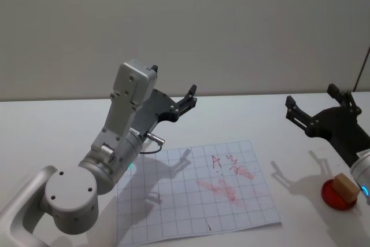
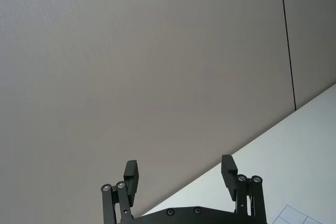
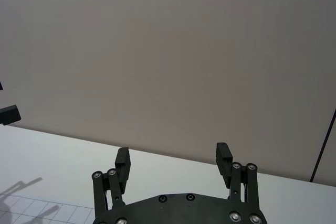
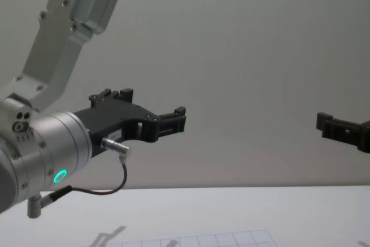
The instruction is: Use the one hand to pick up the stamp and affix it onto the A4 paper.
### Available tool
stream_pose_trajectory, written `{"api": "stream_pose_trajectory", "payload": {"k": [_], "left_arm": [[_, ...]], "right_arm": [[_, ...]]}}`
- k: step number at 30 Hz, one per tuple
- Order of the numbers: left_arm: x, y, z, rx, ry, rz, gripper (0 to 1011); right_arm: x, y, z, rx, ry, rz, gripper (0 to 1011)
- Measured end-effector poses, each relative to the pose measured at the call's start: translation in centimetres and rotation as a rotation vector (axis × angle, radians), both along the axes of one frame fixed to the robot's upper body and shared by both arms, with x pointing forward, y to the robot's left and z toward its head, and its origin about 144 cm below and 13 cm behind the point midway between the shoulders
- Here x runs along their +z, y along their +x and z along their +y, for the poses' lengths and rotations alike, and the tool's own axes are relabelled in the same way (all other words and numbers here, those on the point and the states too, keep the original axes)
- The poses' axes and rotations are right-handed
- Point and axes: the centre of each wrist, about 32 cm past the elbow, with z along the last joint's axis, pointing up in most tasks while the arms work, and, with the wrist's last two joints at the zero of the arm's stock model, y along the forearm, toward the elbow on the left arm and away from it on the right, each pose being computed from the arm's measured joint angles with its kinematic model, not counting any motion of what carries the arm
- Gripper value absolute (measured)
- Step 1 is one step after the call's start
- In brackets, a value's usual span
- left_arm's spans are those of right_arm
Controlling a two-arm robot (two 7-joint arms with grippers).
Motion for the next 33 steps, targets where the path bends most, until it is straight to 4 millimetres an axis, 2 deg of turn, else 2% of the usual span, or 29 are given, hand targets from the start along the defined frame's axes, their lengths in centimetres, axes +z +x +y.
{"api": "stream_pose_trajectory", "payload": {"k": [9, 16, 27, 33], "left_arm": [[0.0, 0.0, 0.0, 0.000, 0.000, 0.000, 1001], [0.0, 0.0, 0.0, 0.000, 0.000, 0.000, 1001], [0.0, 0.0, 0.0, 0.000, 0.000, 0.000, 1001], [0.0, 0.0, 0.0, 0.000, 0.000, 0.000, 1001]], "right_arm": [[0.0, 0.0, 0.0, 0.000, 0.000, 0.000, 1001], [-0.3, -0.7, -0.8, 0.002, 0.001, 0.020, 1001], [-1.5, -4.2, -3.8, -0.010, -0.027, 0.108, 1001], [-1.9, -5.5, -4.8, -0.025, -0.058, 0.142, 1001]]}}
